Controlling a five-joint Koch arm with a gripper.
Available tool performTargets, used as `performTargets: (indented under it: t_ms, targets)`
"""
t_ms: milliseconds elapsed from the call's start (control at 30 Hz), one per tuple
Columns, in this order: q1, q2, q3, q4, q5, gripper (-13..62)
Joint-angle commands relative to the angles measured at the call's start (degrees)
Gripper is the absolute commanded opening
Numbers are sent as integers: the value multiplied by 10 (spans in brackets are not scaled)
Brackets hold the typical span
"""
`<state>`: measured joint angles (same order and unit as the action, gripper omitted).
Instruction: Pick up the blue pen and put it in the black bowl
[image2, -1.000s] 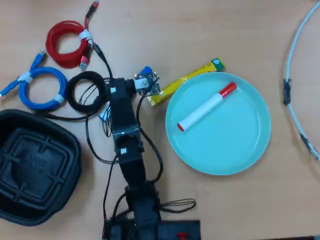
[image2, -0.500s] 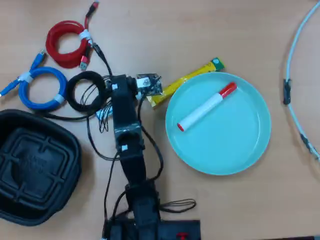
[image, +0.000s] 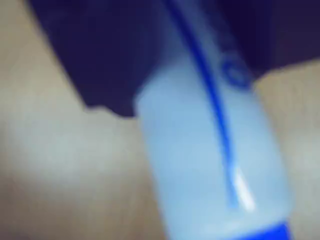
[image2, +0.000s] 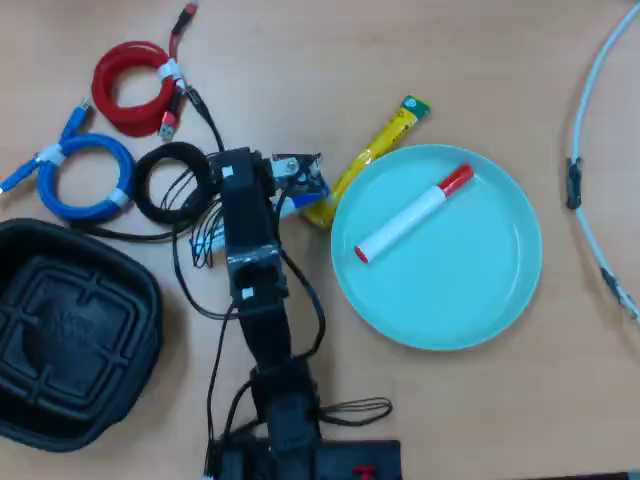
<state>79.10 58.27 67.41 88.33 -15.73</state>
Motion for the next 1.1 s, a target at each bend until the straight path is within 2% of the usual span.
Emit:
performTargets:
  t_ms: [0,333,567,800,1067]
  targets:
    - [0,84,-25,42,-2,-82]
    - [-28,257,-43,37,-29,-82]
    - [-92,368,-52,32,-23,-82]
    - [-214,412,-52,32,-24,-82]
    - [-419,423,-48,-4,-5,-82]
